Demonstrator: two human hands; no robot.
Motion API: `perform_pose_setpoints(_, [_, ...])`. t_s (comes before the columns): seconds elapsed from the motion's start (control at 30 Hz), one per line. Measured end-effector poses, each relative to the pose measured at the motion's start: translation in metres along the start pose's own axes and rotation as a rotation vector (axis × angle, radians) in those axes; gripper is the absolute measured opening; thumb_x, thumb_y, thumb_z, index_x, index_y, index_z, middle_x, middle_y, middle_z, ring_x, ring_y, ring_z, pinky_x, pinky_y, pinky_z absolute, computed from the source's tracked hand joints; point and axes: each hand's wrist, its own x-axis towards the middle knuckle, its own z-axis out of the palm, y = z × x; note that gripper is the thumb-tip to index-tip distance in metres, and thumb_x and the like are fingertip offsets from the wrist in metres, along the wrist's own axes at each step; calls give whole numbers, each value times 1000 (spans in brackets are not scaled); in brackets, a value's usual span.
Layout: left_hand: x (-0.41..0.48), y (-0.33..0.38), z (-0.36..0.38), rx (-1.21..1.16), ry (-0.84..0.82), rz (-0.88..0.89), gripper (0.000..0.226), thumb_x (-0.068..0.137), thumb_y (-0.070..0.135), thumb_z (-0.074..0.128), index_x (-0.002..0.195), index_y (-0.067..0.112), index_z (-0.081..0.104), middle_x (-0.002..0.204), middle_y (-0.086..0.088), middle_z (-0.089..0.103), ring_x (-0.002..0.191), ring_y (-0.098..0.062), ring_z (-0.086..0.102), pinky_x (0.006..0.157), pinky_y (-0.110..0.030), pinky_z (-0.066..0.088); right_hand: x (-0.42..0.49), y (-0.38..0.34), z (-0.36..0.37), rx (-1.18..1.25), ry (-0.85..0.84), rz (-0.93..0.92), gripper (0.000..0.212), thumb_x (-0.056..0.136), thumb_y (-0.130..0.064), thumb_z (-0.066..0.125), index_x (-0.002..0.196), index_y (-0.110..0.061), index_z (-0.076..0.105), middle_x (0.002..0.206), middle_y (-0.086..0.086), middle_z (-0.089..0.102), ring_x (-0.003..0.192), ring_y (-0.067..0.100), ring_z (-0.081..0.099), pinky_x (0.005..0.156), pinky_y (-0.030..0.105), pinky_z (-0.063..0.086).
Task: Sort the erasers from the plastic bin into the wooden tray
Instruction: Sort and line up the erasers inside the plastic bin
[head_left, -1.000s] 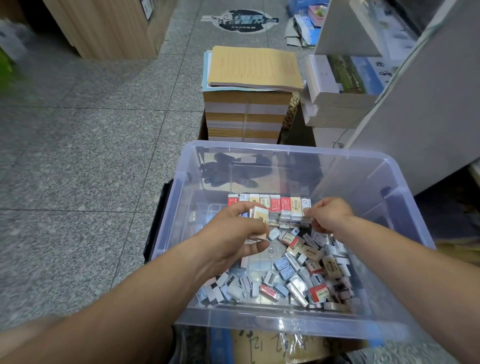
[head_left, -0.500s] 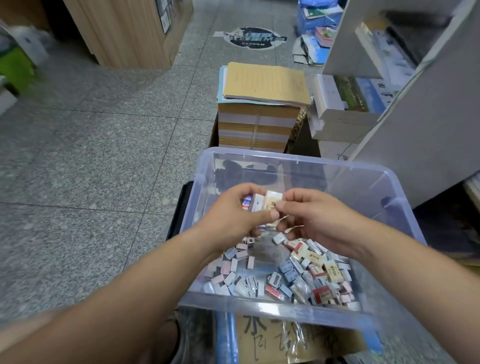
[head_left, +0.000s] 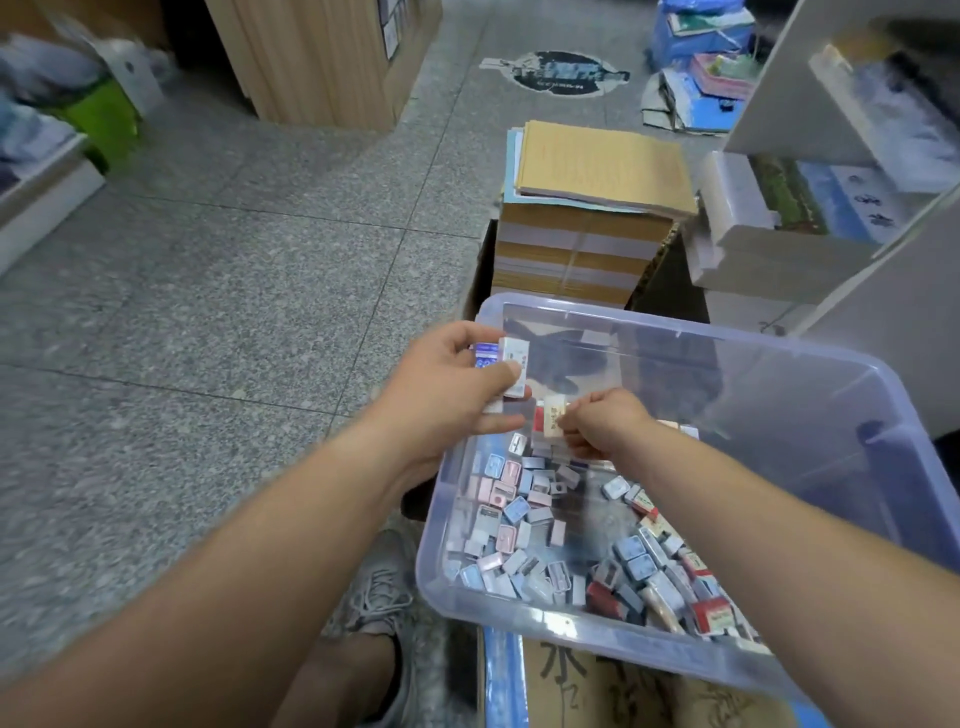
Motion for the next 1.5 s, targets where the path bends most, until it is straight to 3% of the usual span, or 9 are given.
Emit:
perform_pose_setpoints(0.13, [3,-3,-2,-39,-3,-10,22,95,-2,64,115,7,60,111,-19,72,97,-31,75,60,-29,62,26,3,14,-3,70,32,8,83,8,71,86,2,66,73,20,62,58,27,60,58,35,55])
perform_pose_setpoints(0.37, [9,-3,-5,-31,-16,-12,19,96,0,64,114,7,61,111,-20,71,97,-30,75,59,-25,60,39,9,18,-135,150,-10,7,77,2,75,80,4,69,72,24,72,64,37,73,69,57,62])
perform_pose_setpoints(0.57, [11,-5,-4,-17,-11,-9,24,95,2,67,117,8,60,113,-19,71,100,-31,74,60,-26,60,12,-3,4,-386,142,-93,21,87,-22,76,83,-3,68,81,14,72,70,26,66,67,36,56])
perform_pose_setpoints(0.77, [9,-7,-1,67,-45,49,23,93,6,71,114,5,63,105,-14,76,97,-27,75,61,-27,60,-69,-47,-12,265,-290,-298,26,103,-30,57,98,-8,71,73,1,66,61,16,56,54,28,44])
perform_pose_setpoints(0.87, [7,-7,2,55,-51,62,29,92,6,71,118,2,61,106,-21,74,91,-28,76,59,-27,60,-93,-55,-14,331,-377,-345,17,101,-25,60,96,-11,69,72,0,65,63,15,58,55,28,44])
perform_pose_setpoints(1.07, [5,-8,9,76,11,73,17,97,5,65,114,7,64,100,-23,66,78,-22,73,59,-27,60,-80,-40,-20,430,-202,-301,13,97,-16,67,85,-10,67,70,1,62,65,15,59,61,28,52])
perform_pose_setpoints(1.2, [6,-10,6,76,10,60,28,99,-5,49,117,11,65,96,-17,53,90,-29,76,61,-26,60,-33,0,-27,202,1,-89,8,88,-7,76,90,-2,71,93,17,73,87,31,71,86,46,60])
perform_pose_setpoints(1.33, [6,-14,6,122,-8,75,22,98,-2,58,117,9,61,95,-14,53,101,-40,70,58,-25,60,-7,15,-20,44,76,6,10,87,-11,79,86,-4,71,93,17,72,90,32,72,88,49,60])
perform_pose_setpoints(1.5, [10,-18,9,239,-8,99,15,91,1,70,103,10,65,83,-13,56,69,-7,66,59,-27,60,19,13,-10,-37,119,0,18,81,-15,85,81,-3,72,82,17,74,80,34,75,83,51,61])
